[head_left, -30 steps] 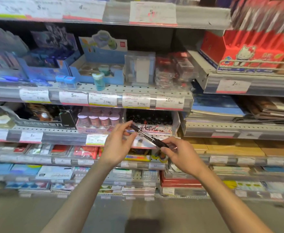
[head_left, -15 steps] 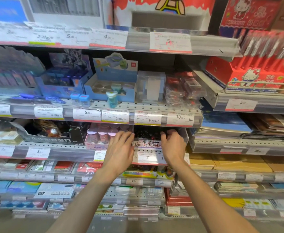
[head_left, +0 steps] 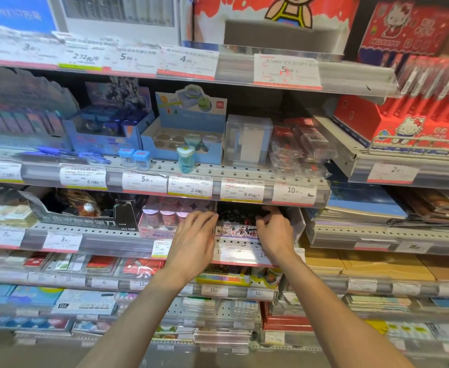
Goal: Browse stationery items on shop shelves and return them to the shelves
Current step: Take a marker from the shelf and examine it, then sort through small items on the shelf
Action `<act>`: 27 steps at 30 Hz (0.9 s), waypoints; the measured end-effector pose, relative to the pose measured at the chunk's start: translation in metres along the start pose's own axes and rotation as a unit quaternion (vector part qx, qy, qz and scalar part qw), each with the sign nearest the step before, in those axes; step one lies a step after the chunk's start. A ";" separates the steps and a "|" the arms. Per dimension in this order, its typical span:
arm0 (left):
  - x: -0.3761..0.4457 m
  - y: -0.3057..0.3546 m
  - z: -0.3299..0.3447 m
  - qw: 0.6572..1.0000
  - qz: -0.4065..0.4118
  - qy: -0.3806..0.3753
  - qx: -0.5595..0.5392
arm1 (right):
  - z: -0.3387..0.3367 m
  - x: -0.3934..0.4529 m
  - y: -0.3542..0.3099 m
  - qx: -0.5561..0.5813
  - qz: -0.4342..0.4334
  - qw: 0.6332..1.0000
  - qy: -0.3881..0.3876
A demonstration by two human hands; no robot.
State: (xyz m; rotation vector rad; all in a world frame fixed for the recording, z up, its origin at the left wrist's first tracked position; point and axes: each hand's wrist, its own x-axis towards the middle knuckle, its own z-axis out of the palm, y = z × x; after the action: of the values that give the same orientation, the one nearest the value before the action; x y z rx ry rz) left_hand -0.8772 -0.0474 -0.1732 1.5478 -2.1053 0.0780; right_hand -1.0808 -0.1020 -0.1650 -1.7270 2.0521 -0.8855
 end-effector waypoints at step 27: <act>-0.034 0.025 -0.011 0.965 -0.181 0.031 -0.186 | -0.010 -0.067 0.056 0.167 -0.092 0.976 -0.102</act>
State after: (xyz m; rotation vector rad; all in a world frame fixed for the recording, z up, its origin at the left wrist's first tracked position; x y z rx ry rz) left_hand -0.8890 -0.0051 -0.1725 1.6378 -1.6394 -0.3733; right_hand -1.1153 -0.0302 -0.2025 -1.7545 1.5313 -0.9957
